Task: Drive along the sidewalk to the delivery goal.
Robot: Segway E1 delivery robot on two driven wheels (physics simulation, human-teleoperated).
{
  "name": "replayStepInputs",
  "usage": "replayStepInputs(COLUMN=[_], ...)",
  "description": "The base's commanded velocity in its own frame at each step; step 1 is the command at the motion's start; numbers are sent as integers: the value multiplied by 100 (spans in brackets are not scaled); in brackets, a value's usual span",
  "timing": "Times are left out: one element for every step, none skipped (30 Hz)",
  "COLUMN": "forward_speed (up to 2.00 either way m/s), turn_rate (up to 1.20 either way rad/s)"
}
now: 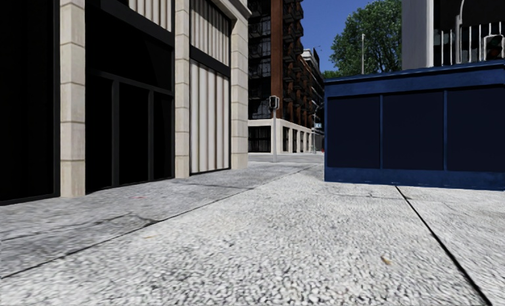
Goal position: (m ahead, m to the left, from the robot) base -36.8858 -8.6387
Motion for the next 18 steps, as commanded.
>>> replayStepInputs(forward_speed=[200,200,200,200,200,200,200,200,200,200,200,200,200,200,200,200,200,200], turn_rate=[0,0,0,0,0,0,0,0,0,0,0,0,0,0,0,0,0,0])
